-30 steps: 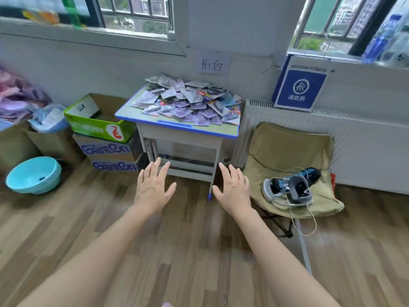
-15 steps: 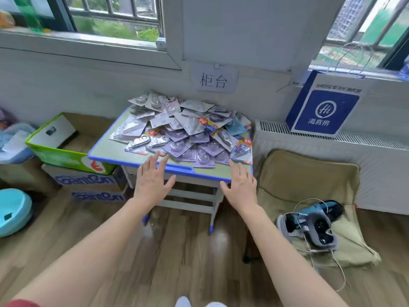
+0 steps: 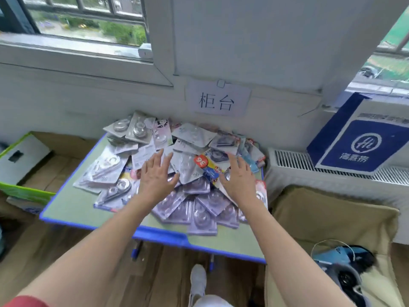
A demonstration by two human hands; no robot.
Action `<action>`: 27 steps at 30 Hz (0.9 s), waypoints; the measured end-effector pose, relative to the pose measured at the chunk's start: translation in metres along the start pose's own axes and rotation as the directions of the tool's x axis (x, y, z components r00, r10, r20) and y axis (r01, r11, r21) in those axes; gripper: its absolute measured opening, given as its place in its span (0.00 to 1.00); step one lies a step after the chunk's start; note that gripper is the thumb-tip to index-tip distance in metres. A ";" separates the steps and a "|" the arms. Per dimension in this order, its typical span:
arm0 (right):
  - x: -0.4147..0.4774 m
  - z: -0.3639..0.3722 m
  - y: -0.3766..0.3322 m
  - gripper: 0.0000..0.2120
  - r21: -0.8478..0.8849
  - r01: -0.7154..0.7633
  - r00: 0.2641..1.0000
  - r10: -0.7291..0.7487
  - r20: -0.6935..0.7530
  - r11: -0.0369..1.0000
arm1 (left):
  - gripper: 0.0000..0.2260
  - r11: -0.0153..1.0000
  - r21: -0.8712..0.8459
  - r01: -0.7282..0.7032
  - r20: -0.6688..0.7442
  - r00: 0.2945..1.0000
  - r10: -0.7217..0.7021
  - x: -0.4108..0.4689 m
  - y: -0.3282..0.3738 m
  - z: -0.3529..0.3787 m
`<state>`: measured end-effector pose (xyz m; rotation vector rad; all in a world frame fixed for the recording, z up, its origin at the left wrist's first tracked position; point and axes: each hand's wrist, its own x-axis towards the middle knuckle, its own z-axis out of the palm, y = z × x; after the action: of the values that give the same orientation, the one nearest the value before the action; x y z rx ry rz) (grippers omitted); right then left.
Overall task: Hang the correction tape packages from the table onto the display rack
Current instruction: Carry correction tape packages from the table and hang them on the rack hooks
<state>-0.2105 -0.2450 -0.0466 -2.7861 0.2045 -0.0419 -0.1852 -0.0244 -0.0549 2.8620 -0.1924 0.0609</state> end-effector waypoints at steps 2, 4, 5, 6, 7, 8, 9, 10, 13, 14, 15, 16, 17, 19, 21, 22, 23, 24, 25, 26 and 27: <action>0.034 0.002 0.001 0.32 0.007 -0.006 0.999 0.006 0.033 1.000 | 0.29 1.000 -0.024 0.008 0.012 1.000 -0.007 0.032 0.005 0.005; 0.065 0.005 0.002 0.32 0.017 -0.020 0.998 0.019 0.058 1.000 | 0.30 0.999 -0.038 0.020 0.028 0.999 -0.019 0.059 0.009 0.011; 0.078 0.007 0.002 0.32 0.025 -0.038 0.996 0.036 0.076 0.999 | 0.30 0.999 -0.031 0.023 0.045 0.999 -0.022 0.071 0.011 0.013; 0.090 0.009 0.001 0.32 0.033 -0.059 0.994 0.055 0.098 0.998 | 0.30 0.999 -0.023 0.025 0.064 0.998 -0.023 0.082 0.013 0.016; 0.101 0.012 0.001 0.32 0.037 -0.080 0.990 0.075 0.117 0.996 | 0.30 0.999 -0.023 0.025 0.083 0.996 -0.023 0.091 0.014 0.019; 0.111 0.016 0.000 0.32 0.041 -0.102 0.987 0.096 0.128 0.994 | 0.30 0.999 -0.032 0.025 0.100 0.995 -0.021 0.101 0.016 0.021; 0.120 0.019 0.000 0.32 0.044 -0.125 0.984 0.118 0.135 0.991 | 0.30 0.999 -0.048 0.026 0.114 0.993 -0.020 0.111 0.018 0.023; 0.128 0.022 -0.001 0.32 0.045 -0.146 0.981 0.139 0.138 0.988 | 0.30 0.998 -0.063 0.028 0.121 0.992 -0.020 0.120 0.020 0.025; 0.149 0.029 -0.003 0.34 0.025 -0.177 0.974 0.171 0.148 0.984 | 0.29 0.995 -0.100 0.015 0.118 0.993 -0.003 0.145 0.029 0.032; 0.154 0.031 -0.003 0.35 0.020 -0.184 0.972 0.179 0.153 0.983 | 0.29 0.993 -0.119 0.010 0.119 0.993 0.005 0.153 0.032 0.035; 0.158 0.031 -0.003 0.36 0.022 -0.195 0.968 0.189 0.163 0.981 | 0.29 0.990 -0.140 0.008 0.125 0.992 0.009 0.160 0.036 0.039; 0.162 0.032 -0.002 0.37 0.028 -0.208 0.963 0.200 0.181 0.978 | 0.29 0.987 -0.161 0.011 0.140 0.990 0.012 0.168 0.039 0.042; 0.166 0.032 -0.001 0.38 0.034 -0.220 0.956 0.209 0.205 0.975 | 0.29 0.983 -0.182 0.016 0.164 0.986 0.014 0.174 0.042 0.045; 0.170 0.032 0.001 0.40 0.043 -0.230 0.945 0.213 0.248 0.972 | 0.31 0.978 -0.207 0.038 0.219 0.976 0.008 0.187 0.046 0.051; 0.173 0.032 0.002 0.39 0.052 -0.235 0.939 0.212 0.272 0.971 | 0.32 0.976 -0.201 0.084 0.278 0.960 -0.025 0.197 0.050 0.057; 0.175 0.032 0.002 0.38 0.058 -0.239 0.936 0.214 0.279 0.969 | 0.33 0.977 -0.187 0.107 0.301 0.952 -0.046 0.201 0.052 0.060; 0.176 0.032 0.003 0.38 0.061 -0.242 0.933 0.215 0.288 0.968 | 0.33 0.978 -0.168 0.121 0.313 0.948 -0.064 0.203 0.055 0.063; 0.177 0.032 0.003 0.37 0.064 -0.246 0.929 0.217 0.299 0.967 | 0.33 0.980 -0.152 0.129 0.312 0.947 -0.077 0.204 0.057 0.065; 0.178 0.033 0.004 0.37 0.070 -0.252 0.926 0.219 0.308 0.965 | 0.33 0.981 -0.143 0.134 0.299 0.950 -0.086 0.205 0.059 0.067; 0.178 0.033 0.004 0.37 0.077 -0.258 0.923 0.223 0.313 0.963 | 0.32 0.981 -0.141 0.132 0.277 0.957 -0.089 0.205 0.060 0.069; 0.178 0.033 0.004 0.37 0.084 -0.265 0.923 0.227 0.312 0.961 | 0.31 0.982 -0.144 0.121 0.252 0.964 -0.082 0.204 0.060 0.069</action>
<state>-0.0336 -0.2637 -0.0788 -2.5777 0.4555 0.4139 0.0105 -0.1263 -0.0936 2.7079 -0.0933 -0.3157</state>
